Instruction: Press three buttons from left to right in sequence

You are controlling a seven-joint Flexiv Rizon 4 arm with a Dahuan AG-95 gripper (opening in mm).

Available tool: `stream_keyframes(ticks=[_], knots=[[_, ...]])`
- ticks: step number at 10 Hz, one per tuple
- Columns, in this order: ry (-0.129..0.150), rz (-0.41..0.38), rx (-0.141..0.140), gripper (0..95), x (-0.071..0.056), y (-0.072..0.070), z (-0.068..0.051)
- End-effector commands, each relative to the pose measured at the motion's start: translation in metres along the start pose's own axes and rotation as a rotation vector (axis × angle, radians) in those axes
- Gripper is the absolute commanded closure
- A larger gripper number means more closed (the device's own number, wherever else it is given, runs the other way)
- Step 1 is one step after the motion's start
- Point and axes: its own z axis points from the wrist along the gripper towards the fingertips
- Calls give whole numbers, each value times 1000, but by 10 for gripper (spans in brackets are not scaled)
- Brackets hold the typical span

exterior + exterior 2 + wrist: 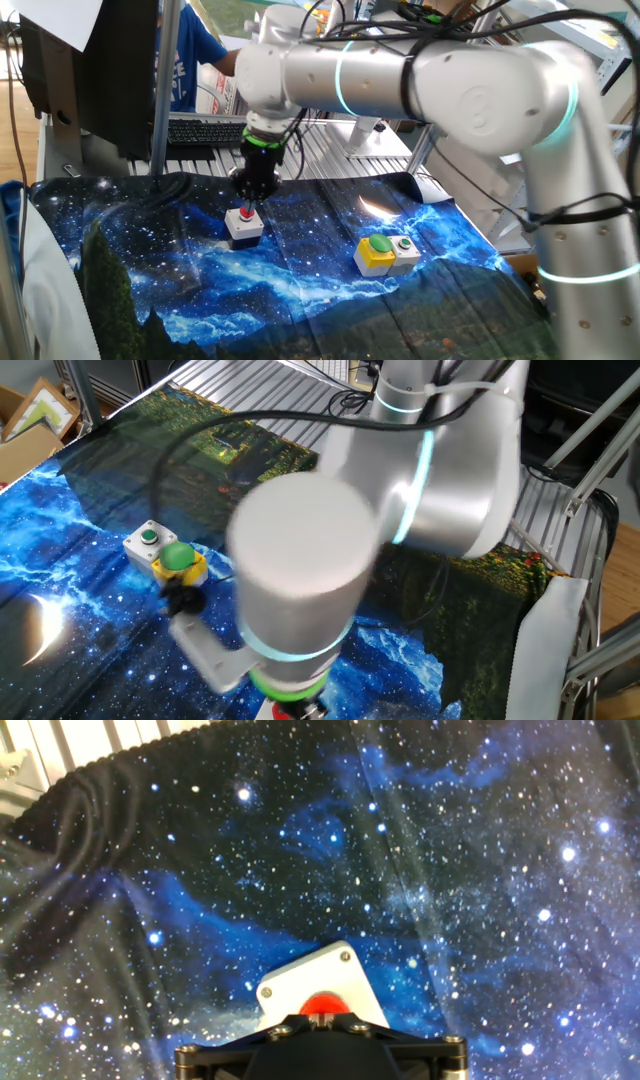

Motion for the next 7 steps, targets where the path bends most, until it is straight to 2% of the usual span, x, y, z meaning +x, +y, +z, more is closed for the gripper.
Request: stream_keyframes(ticks=[1,3,7], knots=[[4,-2,4,950,3,1,-19],[8,-4,1,950,4,1,-27],[-1,-4,10,950,4,1,-28]])
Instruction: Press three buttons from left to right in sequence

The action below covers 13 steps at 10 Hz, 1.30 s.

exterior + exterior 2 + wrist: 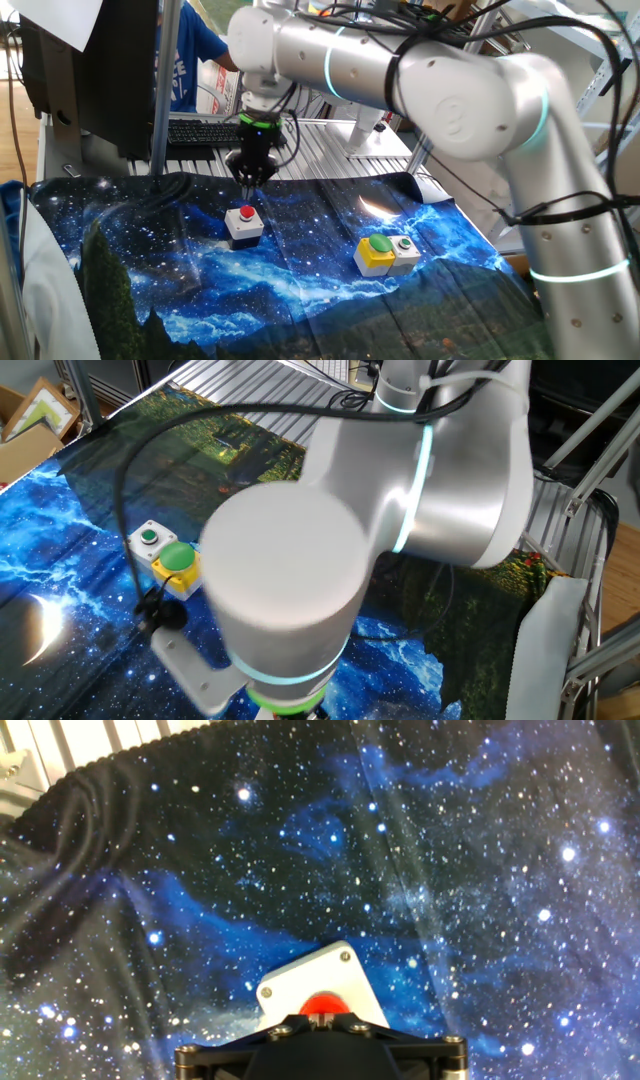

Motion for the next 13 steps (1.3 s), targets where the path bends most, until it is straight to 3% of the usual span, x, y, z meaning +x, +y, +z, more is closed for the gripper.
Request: stream_keyframes(ticks=[1,5,9,10,12,13], knots=[[12,2,5,950,-5,3,-1],[6,7,12,950,-7,6,8],[-18,9,1,950,-5,-1,43],[-41,16,-11,950,-6,-1,48],[-34,9,6,950,-8,0,53],[-21,13,-3,950,-8,0,52]])
